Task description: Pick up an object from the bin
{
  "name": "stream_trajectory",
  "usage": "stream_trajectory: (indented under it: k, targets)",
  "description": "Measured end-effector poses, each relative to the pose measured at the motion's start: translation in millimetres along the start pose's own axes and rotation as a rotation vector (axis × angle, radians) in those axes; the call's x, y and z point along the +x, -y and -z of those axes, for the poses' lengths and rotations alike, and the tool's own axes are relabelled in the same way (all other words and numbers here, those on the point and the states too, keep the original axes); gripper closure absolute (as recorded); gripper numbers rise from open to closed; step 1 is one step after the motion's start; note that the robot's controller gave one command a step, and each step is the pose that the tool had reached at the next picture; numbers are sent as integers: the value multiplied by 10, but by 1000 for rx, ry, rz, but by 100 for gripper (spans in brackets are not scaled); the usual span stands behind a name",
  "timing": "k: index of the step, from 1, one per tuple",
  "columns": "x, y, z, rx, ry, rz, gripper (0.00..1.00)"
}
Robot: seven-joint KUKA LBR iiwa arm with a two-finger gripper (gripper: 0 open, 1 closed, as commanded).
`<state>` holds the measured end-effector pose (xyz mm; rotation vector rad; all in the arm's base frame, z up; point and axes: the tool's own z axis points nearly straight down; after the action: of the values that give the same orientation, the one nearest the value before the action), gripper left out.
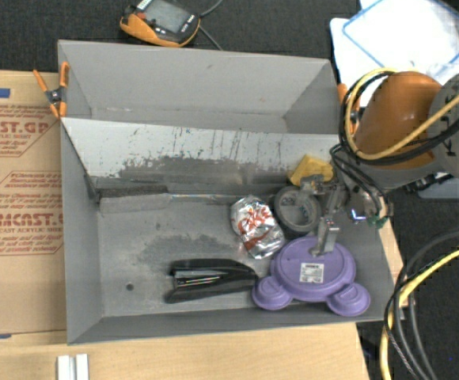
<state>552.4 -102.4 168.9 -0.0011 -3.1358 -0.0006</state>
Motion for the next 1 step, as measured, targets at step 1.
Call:
stream_trajectory:
  k: [1]
  targets:
    - [-17, -5, 48, 1, 8, 1, 0]
